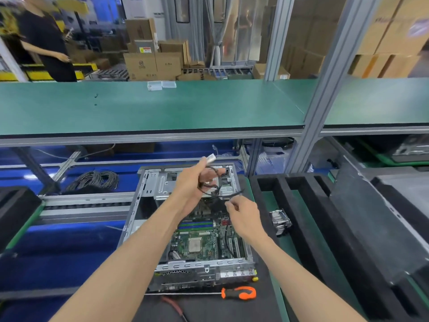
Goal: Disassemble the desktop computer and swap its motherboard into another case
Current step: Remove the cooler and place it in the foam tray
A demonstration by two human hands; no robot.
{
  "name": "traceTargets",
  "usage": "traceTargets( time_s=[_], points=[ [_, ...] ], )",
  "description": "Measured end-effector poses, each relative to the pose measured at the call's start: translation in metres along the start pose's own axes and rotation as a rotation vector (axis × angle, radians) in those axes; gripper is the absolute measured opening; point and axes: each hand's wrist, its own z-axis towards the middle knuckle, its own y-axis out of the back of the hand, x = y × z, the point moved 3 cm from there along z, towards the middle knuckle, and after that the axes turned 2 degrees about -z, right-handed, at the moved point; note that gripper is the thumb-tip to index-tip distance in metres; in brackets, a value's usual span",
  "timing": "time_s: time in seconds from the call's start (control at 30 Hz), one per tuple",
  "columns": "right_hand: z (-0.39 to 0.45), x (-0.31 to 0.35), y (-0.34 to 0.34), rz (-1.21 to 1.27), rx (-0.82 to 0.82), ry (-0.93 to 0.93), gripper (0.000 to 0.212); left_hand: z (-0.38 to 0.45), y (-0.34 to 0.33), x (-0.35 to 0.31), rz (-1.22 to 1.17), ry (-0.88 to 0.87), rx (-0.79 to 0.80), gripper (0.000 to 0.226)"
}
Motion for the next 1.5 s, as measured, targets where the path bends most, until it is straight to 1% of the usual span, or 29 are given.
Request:
traceTargets(
  time_s=[0.03, 0.1, 0.17, 0.27, 0.33, 0.4, 0.5, 0.53, 0.6, 0.7, 0.8, 0.9, 0.97, 1.07, 1.2, 1.27, 1.33, 1.37, 1.43, 1.47, 1.5],
  points=[
    [0.000, 0.003, 0.003, 0.027, -0.026, 0.006, 0.020, 0.002, -0.011, -0.002, -0.076, 0.003, -0.009, 0.051],
    [0.000, 0.008, 0.011, 0.122, -0.145, -0.001, 0.010, 0.006, -0.032, -0.004, -0.139, 0.009, -0.055, 0.049],
    [0.001, 0.007, 0.024, 0.256, -0.283, -0.041, 0.017, 0.012, -0.052, -0.004, -0.164, -0.008, -0.105, 0.042],
    [0.002, 0.000, 0.048, 0.367, -0.381, -0.097, 0.034, 0.018, -0.079, -0.005, -0.193, -0.022, -0.081, 0.034],
    [0.002, -0.009, 0.065, 0.425, -0.412, -0.105, 0.043, 0.023, -0.095, -0.003, -0.211, -0.018, -0.041, 0.029],
    [0.000, -0.018, 0.082, 0.459, -0.415, -0.053, 0.053, 0.030, -0.110, 0.002, -0.223, -0.010, -0.011, 0.027],
    [-0.001, -0.032, 0.102, 0.452, -0.348, 0.001, 0.064, 0.040, -0.133, 0.015, -0.197, 0.006, 0.029, 0.033],
    [0.000, -0.039, 0.107, 0.447, -0.338, -0.018, 0.064, 0.044, -0.141, 0.022, -0.175, 0.020, 0.037, 0.035],
    [-0.001, -0.057, 0.115, 0.460, -0.355, -0.097, 0.057, 0.048, -0.155, 0.038, -0.131, 0.060, 0.043, 0.038],
    [-0.005, -0.088, 0.126, 0.489, -0.363, -0.284, 0.048, 0.050, -0.172, 0.069, -0.035, 0.121, 0.042, 0.043],
    [-0.013, -0.120, 0.133, 0.395, -0.281, -0.413, 0.047, 0.051, -0.182, 0.106, 0.073, 0.192, 0.023, 0.038],
    [-0.018, -0.147, 0.134, 0.189, -0.137, -0.449, 0.033, 0.051, -0.188, 0.145, 0.130, 0.265, 0.010, 0.035],
    [-0.021, -0.167, 0.132, 0.084, -0.074, -0.491, 0.023, 0.052, -0.190, 0.169, 0.187, 0.310, -0.001, 0.037],
    [-0.026, -0.196, 0.123, 0.025, 0.024, -0.556, 0.016, 0.055, -0.190, 0.199, 0.320, 0.359, 0.002, 0.041],
    [-0.032, -0.224, 0.111, -0.045, 0.104, -0.588, 0.010, 0.063, -0.191, 0.227, 0.383, 0.421, -0.003, 0.041],
    [-0.035, -0.234, 0.107, -0.066, 0.167, -0.616, 0.010, 0.068, -0.190, 0.236, 0.539, 0.437, 0.019, 0.040],
    [-0.036, -0.240, 0.105, -0.101, 0.230, -0.638, 0.012, 0.073, -0.190, 0.242, 0.717, 0.457, 0.093, 0.040],
    [-0.036, -0.242, 0.104, -0.133, 0.252, -0.639, 0.015, 0.074, -0.190, 0.246, 0.786, 0.470, 0.133, 0.045],
    [-0.036, -0.244, 0.106, -0.215, 0.285, -0.642, 0.020, 0.076, -0.188, 0.250, 0.863, 0.507, 0.164, 0.062],
    [-0.036, -0.243, 0.108, -0.262, 0.297, -0.645, 0.022, 0.077, -0.187, 0.252, 0.885, 0.524, 0.175, 0.065],
    [-0.036, -0.242, 0.110, -0.310, 0.308, -0.647, 0.023, 0.076, -0.185, 0.251, 0.890, 0.531, 0.190, 0.062]
  ],
)
